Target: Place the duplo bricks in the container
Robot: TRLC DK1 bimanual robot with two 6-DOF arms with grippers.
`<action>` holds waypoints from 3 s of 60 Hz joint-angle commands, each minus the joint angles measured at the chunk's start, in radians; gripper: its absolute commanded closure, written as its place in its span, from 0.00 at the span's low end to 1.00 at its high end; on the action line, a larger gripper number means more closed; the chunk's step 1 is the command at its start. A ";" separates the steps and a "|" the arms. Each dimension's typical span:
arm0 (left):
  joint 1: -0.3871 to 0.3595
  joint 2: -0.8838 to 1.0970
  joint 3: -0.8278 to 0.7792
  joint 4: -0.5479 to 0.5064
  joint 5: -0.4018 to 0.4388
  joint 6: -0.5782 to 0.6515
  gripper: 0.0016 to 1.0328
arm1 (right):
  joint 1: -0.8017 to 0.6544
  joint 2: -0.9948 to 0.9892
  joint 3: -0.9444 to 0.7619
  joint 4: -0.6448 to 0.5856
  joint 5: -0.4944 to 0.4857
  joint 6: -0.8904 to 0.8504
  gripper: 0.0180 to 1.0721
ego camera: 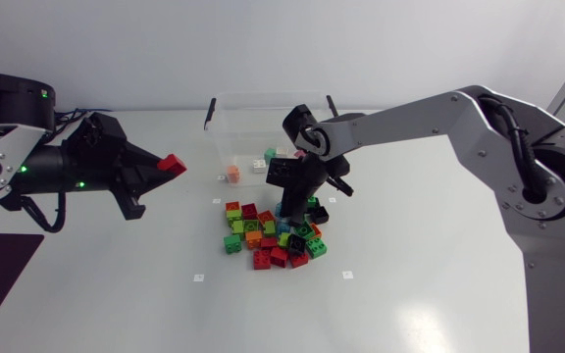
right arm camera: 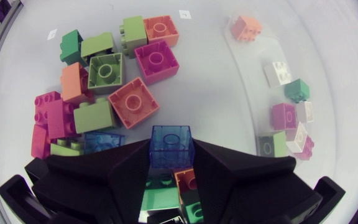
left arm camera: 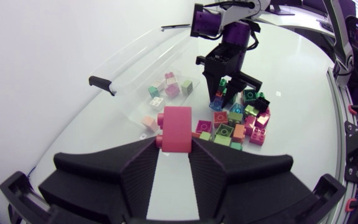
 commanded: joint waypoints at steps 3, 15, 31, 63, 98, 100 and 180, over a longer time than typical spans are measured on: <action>-0.025 0.075 0.075 0.040 0.012 -0.072 0.69 | -0.017 -0.054 -0.037 -0.014 -0.006 0.016 0.61; -0.082 0.193 0.197 0.100 0.009 -0.150 0.69 | -0.037 -0.126 -0.079 -0.011 -0.038 0.036 0.61; -0.118 0.420 0.454 0.110 0.003 -0.244 0.69 | -0.040 -0.218 -0.146 0.011 -0.052 0.061 0.61; -0.178 0.666 0.754 0.097 -0.136 -0.302 0.05 | -0.086 -0.371 -0.142 0.011 -0.098 0.128 0.61; -0.120 0.276 0.317 -0.031 -0.070 -0.020 0.05 | -0.135 -0.336 0.050 0.100 -0.124 0.297 0.61; -0.125 0.266 0.283 -0.043 -0.070 0.014 0.05 | -0.137 -0.327 0.064 0.106 -0.123 0.312 0.61; -0.338 0.483 0.024 -0.011 -0.184 0.258 0.26 | -0.158 -0.235 0.167 0.248 0.011 0.495 0.06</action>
